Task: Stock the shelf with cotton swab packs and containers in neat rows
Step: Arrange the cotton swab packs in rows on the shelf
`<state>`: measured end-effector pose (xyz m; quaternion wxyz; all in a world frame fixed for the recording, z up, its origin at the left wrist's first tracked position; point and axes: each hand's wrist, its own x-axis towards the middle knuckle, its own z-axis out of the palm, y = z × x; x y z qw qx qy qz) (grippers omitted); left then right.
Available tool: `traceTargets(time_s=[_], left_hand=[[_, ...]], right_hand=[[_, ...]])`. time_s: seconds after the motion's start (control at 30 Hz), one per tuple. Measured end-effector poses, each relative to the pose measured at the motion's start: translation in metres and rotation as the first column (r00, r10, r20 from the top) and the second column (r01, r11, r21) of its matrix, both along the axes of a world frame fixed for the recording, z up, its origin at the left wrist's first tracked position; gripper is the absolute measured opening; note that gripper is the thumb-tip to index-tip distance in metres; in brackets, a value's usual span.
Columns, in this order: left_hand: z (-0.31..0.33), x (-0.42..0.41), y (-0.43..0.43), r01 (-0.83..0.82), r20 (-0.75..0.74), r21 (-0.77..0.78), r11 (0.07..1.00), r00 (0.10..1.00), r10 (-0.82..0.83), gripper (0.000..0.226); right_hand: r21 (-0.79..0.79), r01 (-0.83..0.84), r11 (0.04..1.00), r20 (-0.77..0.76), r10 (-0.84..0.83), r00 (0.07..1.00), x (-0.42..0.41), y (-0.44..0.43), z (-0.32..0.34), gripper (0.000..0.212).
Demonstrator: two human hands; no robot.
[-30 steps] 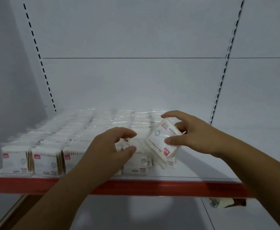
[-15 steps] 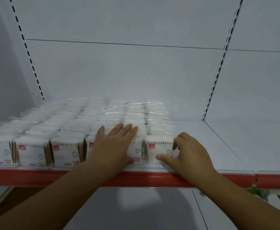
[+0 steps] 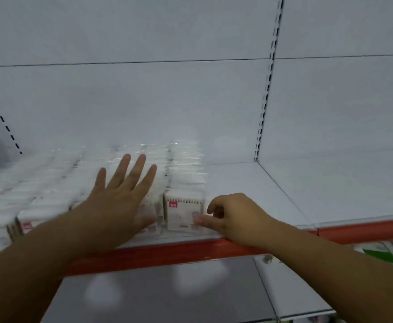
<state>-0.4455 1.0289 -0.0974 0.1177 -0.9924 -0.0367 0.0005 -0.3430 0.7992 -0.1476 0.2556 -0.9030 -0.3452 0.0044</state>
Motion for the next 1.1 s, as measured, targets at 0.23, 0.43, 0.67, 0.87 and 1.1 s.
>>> traceTargets(time_s=[0.23,0.43,0.67,0.87,1.1], left_hand=[[0.072,0.102,-0.181,0.269,0.032,-0.136,0.953,0.963,-0.268,0.078],[0.074,0.23,-0.416,0.401,0.031,-0.18,0.898,0.915,-0.402,0.066],[0.074,0.3,-0.622,0.566,0.053,-0.275,0.777,0.816,-0.576,0.07],[0.05,0.353,-0.785,0.674,-0.032,-0.281,0.683,0.705,-0.709,0.066],[0.075,0.457,-0.914,0.749,0.054,-0.37,0.55,0.609,-0.792,0.064]], right_hand=[[-0.282,0.086,0.955,0.298,0.002,0.954,0.079,-0.182,0.057,0.056],[-0.363,0.625,0.691,0.452,-0.456,0.767,0.127,-0.457,0.11,0.074],[-0.417,0.753,0.509,0.385,-0.651,0.654,0.089,-0.682,0.089,0.073],[-0.344,0.803,0.486,0.322,-0.742,0.587,0.084,-0.816,0.066,0.072],[-0.389,0.784,0.484,0.315,-0.73,0.607,0.17,-0.926,0.069,0.068]])
